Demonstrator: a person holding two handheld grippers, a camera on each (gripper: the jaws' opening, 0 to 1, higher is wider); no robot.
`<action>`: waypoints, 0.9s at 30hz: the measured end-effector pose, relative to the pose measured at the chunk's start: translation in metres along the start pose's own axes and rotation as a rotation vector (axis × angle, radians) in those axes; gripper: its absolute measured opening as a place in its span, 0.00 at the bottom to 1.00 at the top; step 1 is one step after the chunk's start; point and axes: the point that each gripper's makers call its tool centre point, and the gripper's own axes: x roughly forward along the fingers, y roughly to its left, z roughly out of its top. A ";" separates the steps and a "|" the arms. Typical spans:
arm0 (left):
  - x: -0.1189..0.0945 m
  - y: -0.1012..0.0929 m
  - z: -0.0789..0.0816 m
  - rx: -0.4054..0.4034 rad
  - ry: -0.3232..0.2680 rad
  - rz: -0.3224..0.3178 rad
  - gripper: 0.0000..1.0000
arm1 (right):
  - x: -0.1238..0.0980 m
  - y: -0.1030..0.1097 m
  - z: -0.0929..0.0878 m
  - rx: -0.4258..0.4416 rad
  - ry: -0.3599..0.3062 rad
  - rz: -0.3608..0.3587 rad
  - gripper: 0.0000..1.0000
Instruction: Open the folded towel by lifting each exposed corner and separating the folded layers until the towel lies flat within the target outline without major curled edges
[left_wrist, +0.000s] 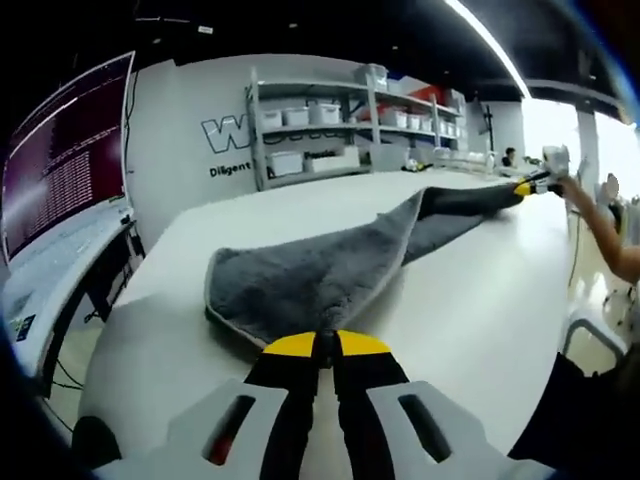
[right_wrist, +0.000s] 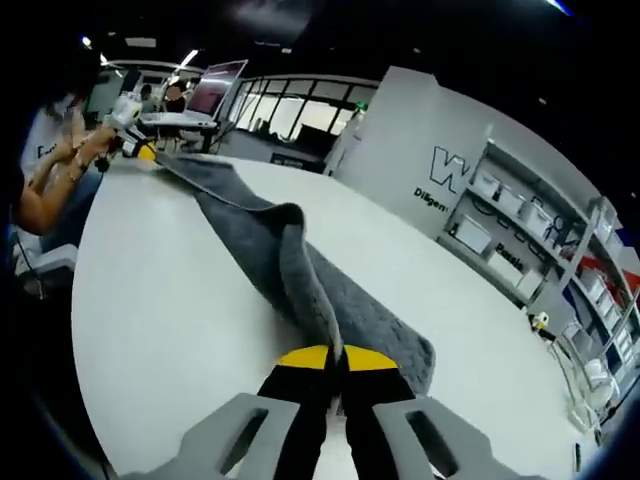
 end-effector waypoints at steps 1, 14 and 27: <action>-0.002 0.000 0.001 -0.006 -0.006 0.001 0.05 | -0.003 -0.004 0.001 0.000 -0.001 -0.011 0.00; -0.022 0.019 0.012 -0.027 -0.052 0.057 0.05 | -0.029 -0.026 -0.006 0.047 -0.040 -0.081 0.00; -0.040 0.028 0.009 -0.028 -0.059 0.101 0.04 | -0.050 -0.027 -0.024 0.067 -0.036 -0.093 0.00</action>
